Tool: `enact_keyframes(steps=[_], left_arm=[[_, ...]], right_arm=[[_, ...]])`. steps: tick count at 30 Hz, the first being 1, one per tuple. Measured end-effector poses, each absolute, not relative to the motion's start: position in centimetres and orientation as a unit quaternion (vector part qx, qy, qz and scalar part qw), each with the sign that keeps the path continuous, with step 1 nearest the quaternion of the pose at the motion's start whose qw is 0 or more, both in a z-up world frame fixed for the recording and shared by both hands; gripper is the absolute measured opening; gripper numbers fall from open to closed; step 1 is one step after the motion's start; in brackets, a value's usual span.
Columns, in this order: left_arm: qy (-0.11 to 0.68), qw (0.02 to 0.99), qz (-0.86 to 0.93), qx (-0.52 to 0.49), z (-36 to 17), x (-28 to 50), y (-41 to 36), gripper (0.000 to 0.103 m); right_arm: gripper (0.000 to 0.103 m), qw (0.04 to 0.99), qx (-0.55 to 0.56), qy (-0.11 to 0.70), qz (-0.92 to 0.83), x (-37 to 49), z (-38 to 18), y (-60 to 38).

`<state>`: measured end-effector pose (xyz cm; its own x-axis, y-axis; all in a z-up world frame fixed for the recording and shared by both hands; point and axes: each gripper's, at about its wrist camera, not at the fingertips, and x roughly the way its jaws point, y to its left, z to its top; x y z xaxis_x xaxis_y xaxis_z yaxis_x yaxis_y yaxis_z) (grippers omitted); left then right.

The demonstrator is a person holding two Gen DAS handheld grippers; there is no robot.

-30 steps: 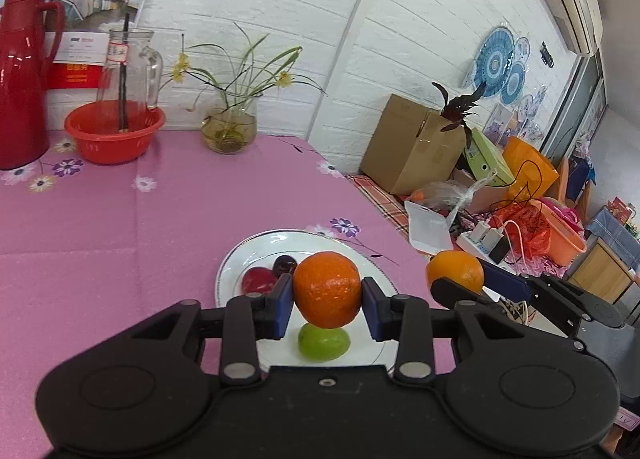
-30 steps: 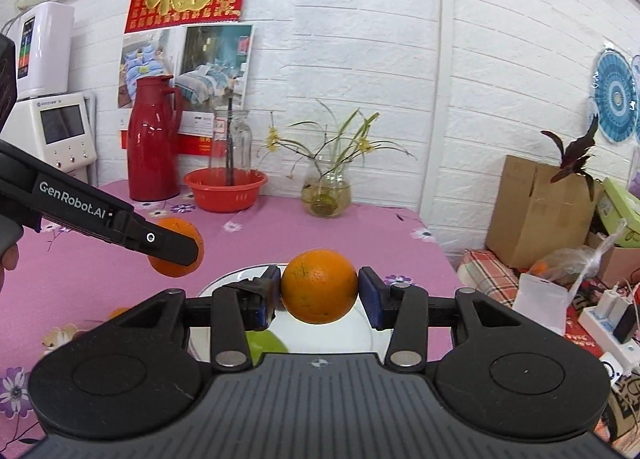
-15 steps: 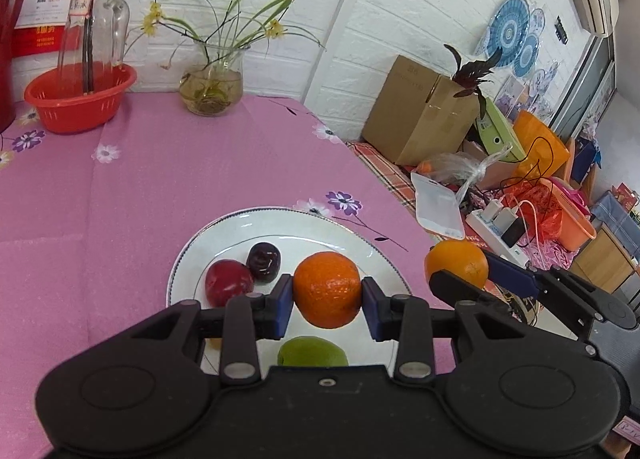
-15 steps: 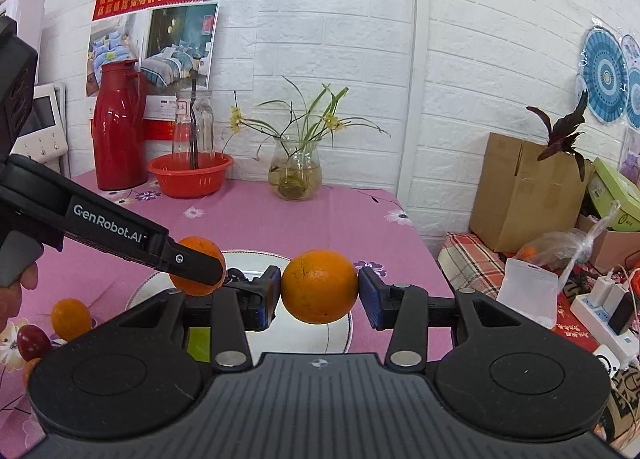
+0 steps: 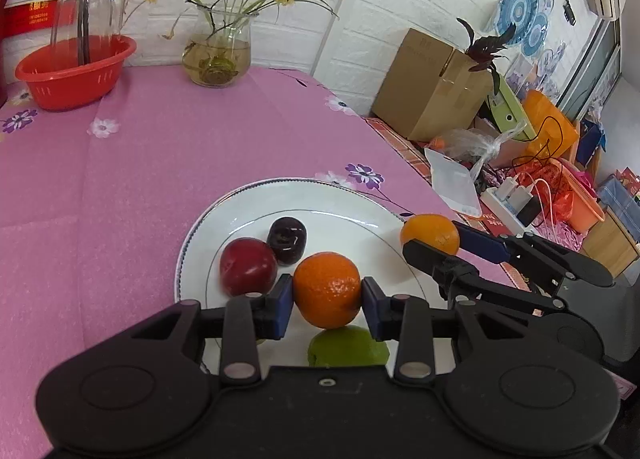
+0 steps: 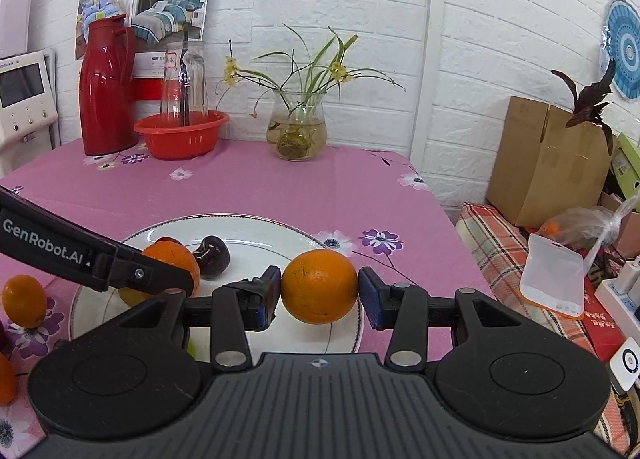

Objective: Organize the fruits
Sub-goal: 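Carry both oranges over the white plate and lower them onto it, then open both tools to release the oranges on the plate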

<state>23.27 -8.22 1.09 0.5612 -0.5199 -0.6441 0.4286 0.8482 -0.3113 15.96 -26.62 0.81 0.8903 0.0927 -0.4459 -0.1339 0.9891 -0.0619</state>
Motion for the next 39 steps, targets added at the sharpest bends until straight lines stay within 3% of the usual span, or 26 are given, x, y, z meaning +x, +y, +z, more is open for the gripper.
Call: enact_keyframes(steps=[17,29,39], left_arm=[[0.391,0.878,-0.268,-0.061,-0.2,23.9,-8.4,0.103],[0.336,0.9,-0.265,-0.086,3.4,21.5,-6.1,0.103],[0.331,0.911,-0.233,-0.08,3.2,22.0,-4.8,0.103]], right_arm=[[0.074,0.966,-0.055,0.243,0.075,17.5,-0.3,-25.5],[0.074,0.964,-0.027,0.249,0.094,19.1,-0.7,-24.9],[0.074,0.96,-0.029,0.258,0.103,21.2,-0.7,-23.6]])
